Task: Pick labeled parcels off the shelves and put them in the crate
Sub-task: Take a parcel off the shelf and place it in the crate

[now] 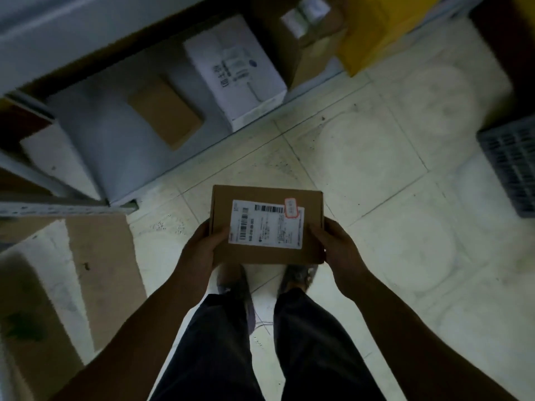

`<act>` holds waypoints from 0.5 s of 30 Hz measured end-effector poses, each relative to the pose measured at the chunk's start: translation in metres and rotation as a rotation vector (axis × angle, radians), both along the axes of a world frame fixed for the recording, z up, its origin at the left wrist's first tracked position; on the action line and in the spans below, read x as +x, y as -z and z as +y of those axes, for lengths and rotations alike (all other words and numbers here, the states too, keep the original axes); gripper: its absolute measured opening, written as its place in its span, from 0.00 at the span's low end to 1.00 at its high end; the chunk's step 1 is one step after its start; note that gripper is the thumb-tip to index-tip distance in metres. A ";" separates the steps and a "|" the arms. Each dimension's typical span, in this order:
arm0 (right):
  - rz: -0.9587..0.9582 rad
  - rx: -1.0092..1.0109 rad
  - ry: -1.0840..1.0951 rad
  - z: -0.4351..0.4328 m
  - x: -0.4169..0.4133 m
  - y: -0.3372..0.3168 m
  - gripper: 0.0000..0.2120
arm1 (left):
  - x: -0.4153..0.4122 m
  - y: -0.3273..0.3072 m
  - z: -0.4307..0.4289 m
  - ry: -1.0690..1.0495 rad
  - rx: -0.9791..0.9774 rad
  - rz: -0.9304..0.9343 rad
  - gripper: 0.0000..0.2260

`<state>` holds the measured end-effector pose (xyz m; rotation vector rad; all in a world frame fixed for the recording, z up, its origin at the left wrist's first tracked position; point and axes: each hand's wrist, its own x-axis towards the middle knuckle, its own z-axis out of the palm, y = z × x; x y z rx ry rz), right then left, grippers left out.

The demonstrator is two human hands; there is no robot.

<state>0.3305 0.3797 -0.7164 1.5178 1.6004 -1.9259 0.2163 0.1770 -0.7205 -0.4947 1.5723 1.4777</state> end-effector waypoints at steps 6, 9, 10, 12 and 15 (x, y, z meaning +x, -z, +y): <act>-0.033 0.026 0.229 0.047 0.067 -0.004 0.12 | 0.031 -0.003 0.086 0.215 -0.064 0.083 0.19; -0.045 0.011 0.362 0.082 0.102 0.005 0.13 | 0.052 -0.004 0.135 0.280 -0.072 0.113 0.19; -0.034 -0.003 0.406 0.101 0.116 0.005 0.12 | 0.064 -0.003 0.157 0.313 -0.069 0.116 0.19; -0.009 -0.019 0.470 0.137 0.147 0.008 0.11 | 0.087 -0.004 0.200 0.375 -0.061 0.103 0.19; -0.009 -0.010 0.513 0.184 0.191 0.011 0.09 | 0.120 -0.008 0.256 0.426 -0.055 0.056 0.19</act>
